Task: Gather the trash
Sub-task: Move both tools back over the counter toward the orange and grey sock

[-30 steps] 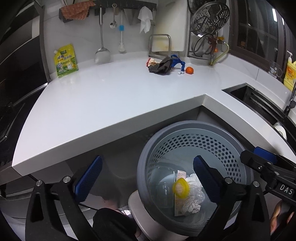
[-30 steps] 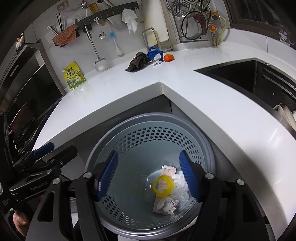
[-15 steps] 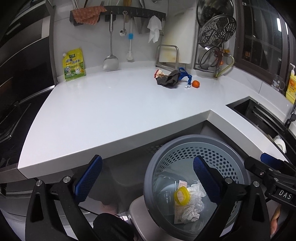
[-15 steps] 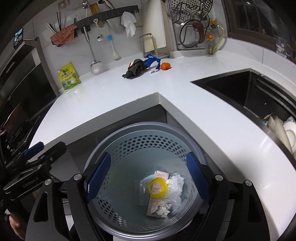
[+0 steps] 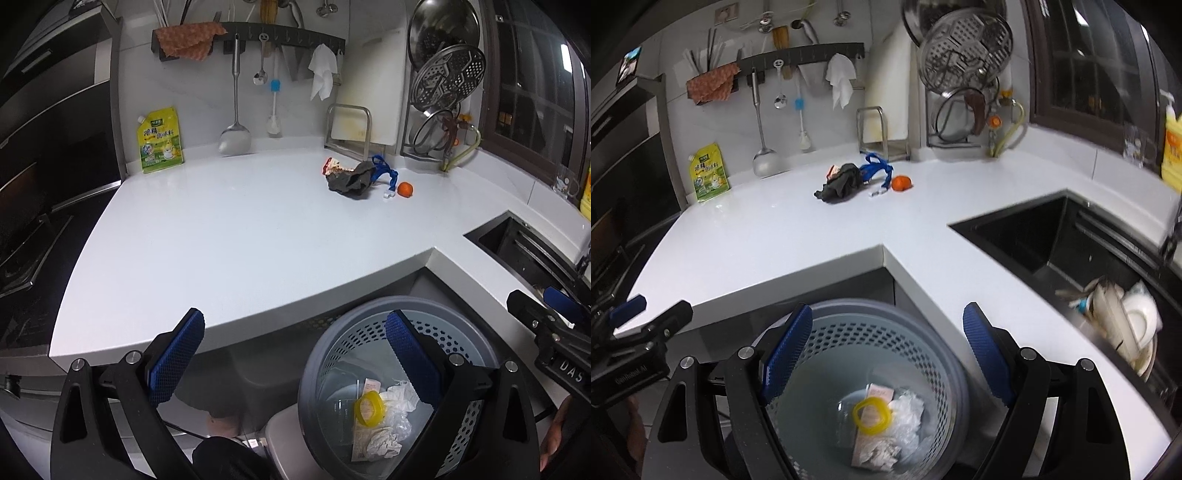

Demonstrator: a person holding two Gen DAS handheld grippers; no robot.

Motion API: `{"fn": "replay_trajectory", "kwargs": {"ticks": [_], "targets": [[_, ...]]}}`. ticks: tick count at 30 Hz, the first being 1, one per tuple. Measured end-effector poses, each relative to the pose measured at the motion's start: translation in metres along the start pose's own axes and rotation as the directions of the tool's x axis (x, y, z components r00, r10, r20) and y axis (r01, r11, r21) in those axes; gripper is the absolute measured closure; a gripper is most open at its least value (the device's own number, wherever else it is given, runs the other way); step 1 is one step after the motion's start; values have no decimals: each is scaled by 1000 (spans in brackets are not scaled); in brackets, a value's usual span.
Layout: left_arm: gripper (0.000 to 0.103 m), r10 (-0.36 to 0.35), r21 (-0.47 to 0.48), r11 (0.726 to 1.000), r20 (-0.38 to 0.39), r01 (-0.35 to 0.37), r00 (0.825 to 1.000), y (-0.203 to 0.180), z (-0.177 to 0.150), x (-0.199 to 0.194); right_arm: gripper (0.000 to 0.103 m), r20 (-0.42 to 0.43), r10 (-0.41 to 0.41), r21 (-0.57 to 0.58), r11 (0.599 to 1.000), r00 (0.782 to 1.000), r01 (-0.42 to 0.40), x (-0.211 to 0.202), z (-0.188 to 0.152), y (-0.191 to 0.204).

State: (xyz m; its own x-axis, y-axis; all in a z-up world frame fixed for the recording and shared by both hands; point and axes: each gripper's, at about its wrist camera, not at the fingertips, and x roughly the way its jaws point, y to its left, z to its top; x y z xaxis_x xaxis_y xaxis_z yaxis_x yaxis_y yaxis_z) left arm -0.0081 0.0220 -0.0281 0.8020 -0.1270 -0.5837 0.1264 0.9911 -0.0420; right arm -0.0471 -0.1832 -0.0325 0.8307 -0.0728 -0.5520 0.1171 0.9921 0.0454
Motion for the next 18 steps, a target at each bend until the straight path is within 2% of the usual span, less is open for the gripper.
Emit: {"fn": "replay_trajectory", "kwargs": {"ticks": [6, 12, 18], "targets": [[6, 10, -9, 1000, 9, -10, 1000, -2, 16, 7, 23, -12, 24, -17, 1000, 1000, -25, 6, 13, -1], [6, 41, 7, 999, 18, -41, 999, -6, 35, 19, 23, 20, -4, -53, 999, 1000, 5, 16, 28, -7], [6, 50, -3, 999, 20, -50, 999, -7, 61, 41, 23, -20, 51, -6, 999, 999, -51, 42, 48, -25]]}}
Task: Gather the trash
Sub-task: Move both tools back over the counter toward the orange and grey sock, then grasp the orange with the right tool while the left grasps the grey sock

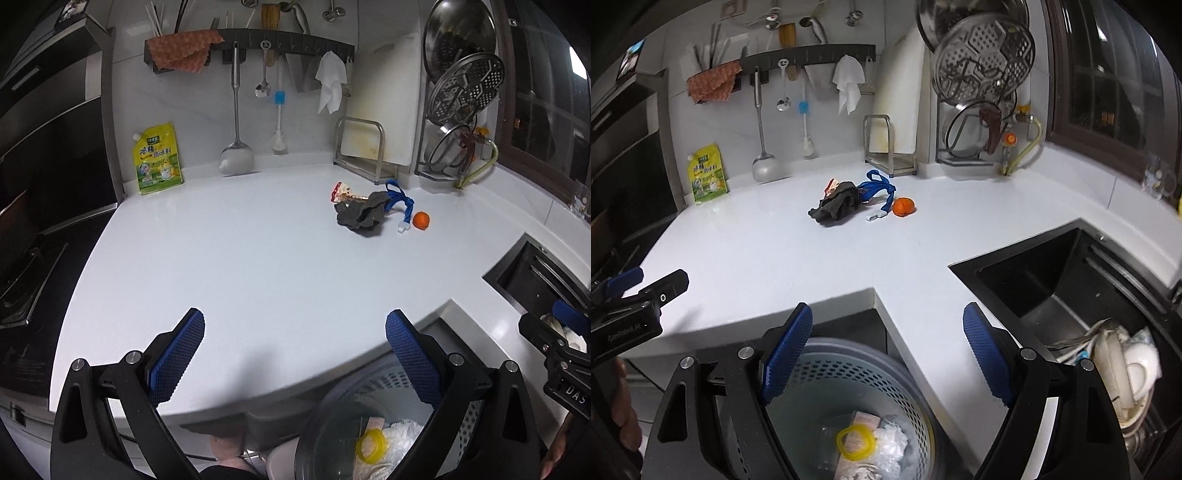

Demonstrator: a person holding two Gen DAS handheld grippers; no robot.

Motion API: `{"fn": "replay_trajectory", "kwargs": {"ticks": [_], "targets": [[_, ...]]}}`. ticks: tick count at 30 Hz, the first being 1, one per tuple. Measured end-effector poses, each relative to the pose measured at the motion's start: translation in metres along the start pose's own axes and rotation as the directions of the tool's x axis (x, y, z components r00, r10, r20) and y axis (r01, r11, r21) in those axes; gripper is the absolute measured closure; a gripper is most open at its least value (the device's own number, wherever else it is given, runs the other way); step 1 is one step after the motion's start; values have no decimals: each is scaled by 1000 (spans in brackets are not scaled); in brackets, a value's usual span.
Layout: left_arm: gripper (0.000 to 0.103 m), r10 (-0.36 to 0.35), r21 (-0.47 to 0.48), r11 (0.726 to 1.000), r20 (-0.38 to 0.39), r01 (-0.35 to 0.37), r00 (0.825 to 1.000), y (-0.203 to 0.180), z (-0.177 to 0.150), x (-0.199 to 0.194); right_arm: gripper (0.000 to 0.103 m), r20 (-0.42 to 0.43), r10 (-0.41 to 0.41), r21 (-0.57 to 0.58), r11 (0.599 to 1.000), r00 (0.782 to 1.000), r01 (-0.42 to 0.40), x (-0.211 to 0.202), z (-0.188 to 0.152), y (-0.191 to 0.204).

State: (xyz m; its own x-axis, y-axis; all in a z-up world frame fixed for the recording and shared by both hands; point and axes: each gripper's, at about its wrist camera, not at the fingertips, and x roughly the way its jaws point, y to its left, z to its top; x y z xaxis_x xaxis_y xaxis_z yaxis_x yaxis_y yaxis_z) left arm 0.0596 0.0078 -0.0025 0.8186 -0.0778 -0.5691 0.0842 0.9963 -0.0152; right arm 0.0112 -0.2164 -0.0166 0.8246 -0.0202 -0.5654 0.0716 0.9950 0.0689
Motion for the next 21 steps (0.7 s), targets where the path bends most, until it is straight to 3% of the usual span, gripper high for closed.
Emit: {"fn": "replay_trajectory", "kwargs": {"ticks": [4, 10, 16, 21], "targets": [[6, 9, -4, 1000, -18, -9, 1000, -1, 16, 23, 23, -17, 36, 62, 997, 999, -35, 21, 19, -18], [6, 2, 13, 1000, -27, -1, 1000, -15, 48, 64, 23, -14, -1, 44, 999, 1000, 1, 53, 51, -29], [6, -23, 47, 999, -11, 24, 1000, -36, 74, 100, 23, -81, 28, 51, 998, 996, -24, 107, 88, -39], [6, -53, 74, 996, -45, 56, 998, -57, 90, 139, 23, -128, 18, 27, 1000, 992, -15, 152, 108, -41]]}}
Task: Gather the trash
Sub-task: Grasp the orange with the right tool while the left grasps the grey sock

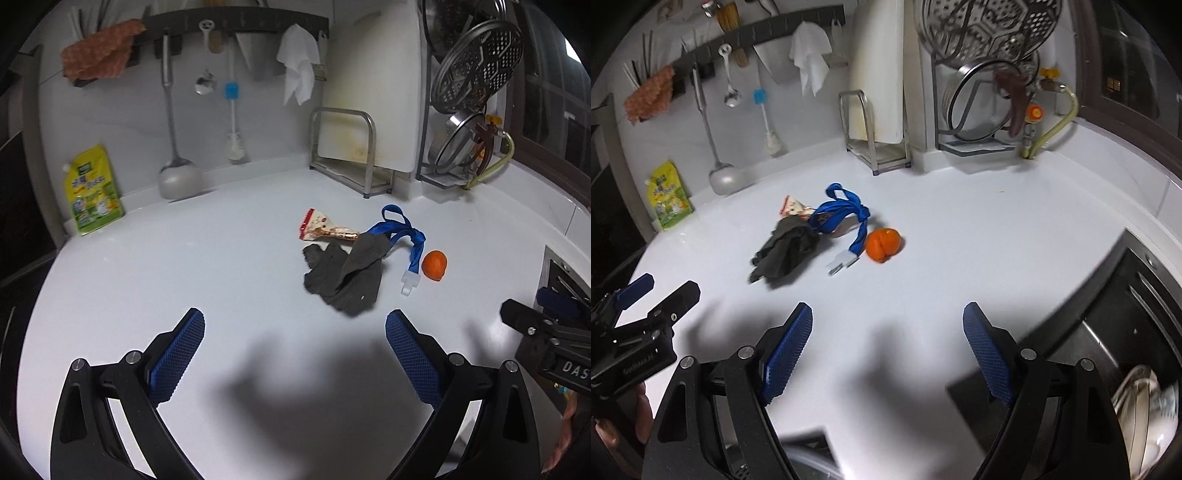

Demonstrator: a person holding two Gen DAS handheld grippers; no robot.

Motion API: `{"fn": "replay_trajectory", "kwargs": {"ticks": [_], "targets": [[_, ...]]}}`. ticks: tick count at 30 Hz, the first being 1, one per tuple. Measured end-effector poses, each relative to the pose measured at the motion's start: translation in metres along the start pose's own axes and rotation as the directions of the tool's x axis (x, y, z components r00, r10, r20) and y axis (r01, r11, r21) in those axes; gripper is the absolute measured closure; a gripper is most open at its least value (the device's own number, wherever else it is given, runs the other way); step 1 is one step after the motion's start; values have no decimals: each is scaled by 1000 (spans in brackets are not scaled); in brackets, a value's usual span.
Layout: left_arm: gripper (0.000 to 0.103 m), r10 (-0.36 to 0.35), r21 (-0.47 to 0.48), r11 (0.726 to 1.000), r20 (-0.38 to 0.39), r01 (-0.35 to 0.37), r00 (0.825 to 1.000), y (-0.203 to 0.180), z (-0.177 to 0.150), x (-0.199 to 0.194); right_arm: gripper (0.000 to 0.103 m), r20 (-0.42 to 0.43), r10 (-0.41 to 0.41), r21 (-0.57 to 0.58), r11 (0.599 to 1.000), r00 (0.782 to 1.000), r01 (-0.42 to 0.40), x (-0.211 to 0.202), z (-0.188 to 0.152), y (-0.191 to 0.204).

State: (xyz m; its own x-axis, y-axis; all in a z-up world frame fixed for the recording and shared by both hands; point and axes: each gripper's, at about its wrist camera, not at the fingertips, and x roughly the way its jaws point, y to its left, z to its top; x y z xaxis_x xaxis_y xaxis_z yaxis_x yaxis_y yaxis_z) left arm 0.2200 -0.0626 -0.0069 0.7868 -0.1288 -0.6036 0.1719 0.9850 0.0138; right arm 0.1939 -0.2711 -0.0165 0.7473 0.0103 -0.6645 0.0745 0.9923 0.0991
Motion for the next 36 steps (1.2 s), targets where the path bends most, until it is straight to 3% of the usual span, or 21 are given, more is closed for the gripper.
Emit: {"fn": "replay_trajectory", "kwargs": {"ticks": [5, 15, 30, 34, 36], "targets": [[6, -11, 16, 1000, -52, 12, 999, -10, 15, 38, 23, -47, 33, 8, 999, 998, -33, 35, 16, -4], [6, 8, 5, 1000, -89, -8, 996, -6, 23, 73, 23, -109, 49, 26, 999, 993, -46, 81, 39, -12], [6, -15, -4, 1000, -106, 14, 994, -9, 29, 80, 24, -144, 3, -18, 1000, 990, -5, 116, 54, -1], [6, -20, -5, 1000, -105, 19, 994, -9, 30, 79, 54, -154, 11, -27, 1000, 988, -16, 117, 54, 0], [6, -25, -5, 1000, -100, 25, 995, -9, 30, 78, 63, -159, 38, -19, 999, 986, -41, 116, 54, -1]]}}
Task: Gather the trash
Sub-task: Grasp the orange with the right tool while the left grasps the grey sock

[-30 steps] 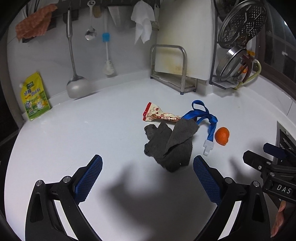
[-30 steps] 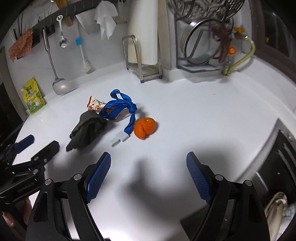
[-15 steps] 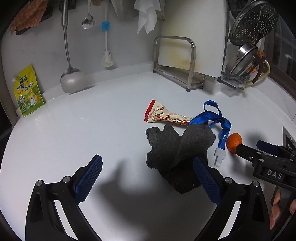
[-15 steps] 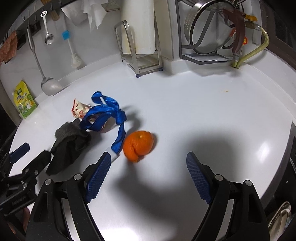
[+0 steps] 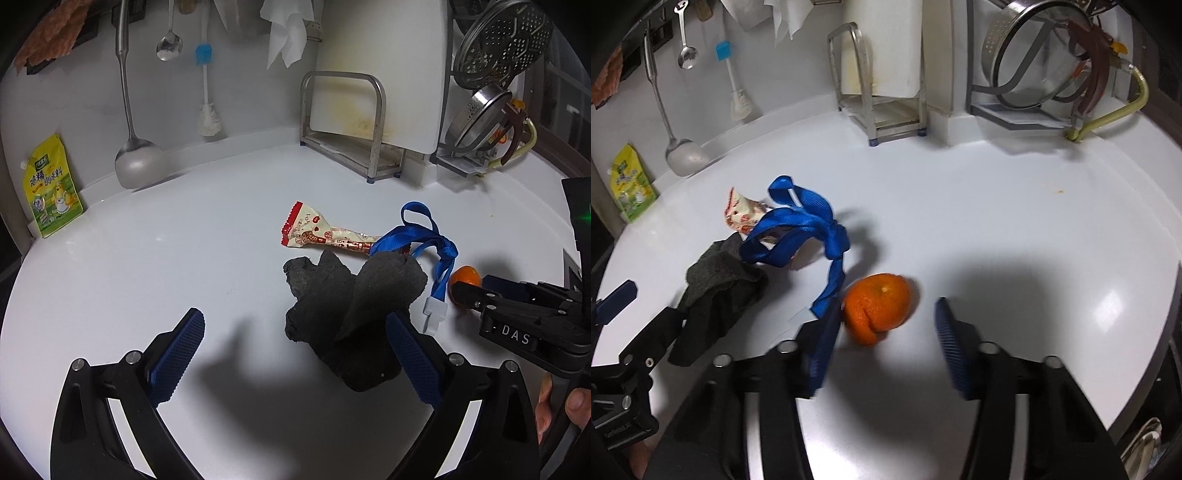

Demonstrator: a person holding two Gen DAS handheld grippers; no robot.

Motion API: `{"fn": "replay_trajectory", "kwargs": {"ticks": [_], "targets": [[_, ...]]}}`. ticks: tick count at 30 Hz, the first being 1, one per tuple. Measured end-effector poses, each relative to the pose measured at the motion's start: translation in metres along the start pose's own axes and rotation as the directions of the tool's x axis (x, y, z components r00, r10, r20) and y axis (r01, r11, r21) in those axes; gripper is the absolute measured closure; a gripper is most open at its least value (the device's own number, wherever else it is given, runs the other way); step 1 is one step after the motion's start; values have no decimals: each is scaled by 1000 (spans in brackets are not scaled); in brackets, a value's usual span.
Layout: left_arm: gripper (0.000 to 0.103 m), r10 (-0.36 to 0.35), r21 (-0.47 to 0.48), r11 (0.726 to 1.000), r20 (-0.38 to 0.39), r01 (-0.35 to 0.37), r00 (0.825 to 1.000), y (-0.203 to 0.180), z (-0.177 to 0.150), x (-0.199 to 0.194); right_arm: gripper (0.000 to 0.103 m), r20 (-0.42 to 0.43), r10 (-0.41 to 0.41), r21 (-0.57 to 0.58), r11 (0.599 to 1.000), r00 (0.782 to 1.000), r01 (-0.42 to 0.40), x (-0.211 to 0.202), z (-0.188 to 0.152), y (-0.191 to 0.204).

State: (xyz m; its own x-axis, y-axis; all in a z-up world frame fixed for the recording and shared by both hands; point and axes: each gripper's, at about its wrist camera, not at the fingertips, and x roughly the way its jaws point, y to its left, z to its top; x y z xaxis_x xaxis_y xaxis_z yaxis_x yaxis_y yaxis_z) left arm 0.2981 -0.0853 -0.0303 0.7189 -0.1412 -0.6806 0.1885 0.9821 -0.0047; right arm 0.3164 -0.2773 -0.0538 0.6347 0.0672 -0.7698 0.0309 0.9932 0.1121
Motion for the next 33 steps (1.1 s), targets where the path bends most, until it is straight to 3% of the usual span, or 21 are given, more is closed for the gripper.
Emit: {"fn": "replay_trajectory", "kwargs": {"ticks": [1, 4, 10, 17, 18, 19, 24, 28, 33], "targets": [[6, -4, 1, 1000, 4, 4, 1000, 0, 0, -1, 71, 2, 5, -3, 1000, 1000, -5, -1, 0, 0], [6, -11, 5, 1000, 14, 11, 1000, -3, 1, -2, 78, 35, 13, 2, 1000, 999, -13, -9, 1, -1], [6, -30, -7, 1000, -11, 30, 999, -11, 6, 9, 79, 82, 50, 55, 997, 995, -54, -25, 3, -18], [8, 36, 82, 996, -10, -35, 999, -34, 10, 20, 79, 77, 87, 80, 992, 993, -93, -27, 2, -23], [16, 33, 93, 995, -8, -32, 999, -37, 10, 20, 79, 78, 89, 75, 993, 993, -95, -27, 2, -22], [31, 17, 103, 995, -13, -15, 1000, -39, 10, 21, 79, 78, 93, 70, 993, 993, -98, -27, 1, -21], [76, -30, 112, 993, -46, 35, 998, -41, 8, 26, 79, 78, 99, 60, 993, 992, -104, -28, -1, -17], [89, -51, 102, 993, -35, 55, 998, -39, 7, 22, 79, 79, 103, 60, 992, 992, -108, -29, -4, -17], [92, -103, 56, 993, 2, 103, 995, -28, 5, 10, 79, 88, 110, 61, 991, 990, -116, -34, -11, -16]]}}
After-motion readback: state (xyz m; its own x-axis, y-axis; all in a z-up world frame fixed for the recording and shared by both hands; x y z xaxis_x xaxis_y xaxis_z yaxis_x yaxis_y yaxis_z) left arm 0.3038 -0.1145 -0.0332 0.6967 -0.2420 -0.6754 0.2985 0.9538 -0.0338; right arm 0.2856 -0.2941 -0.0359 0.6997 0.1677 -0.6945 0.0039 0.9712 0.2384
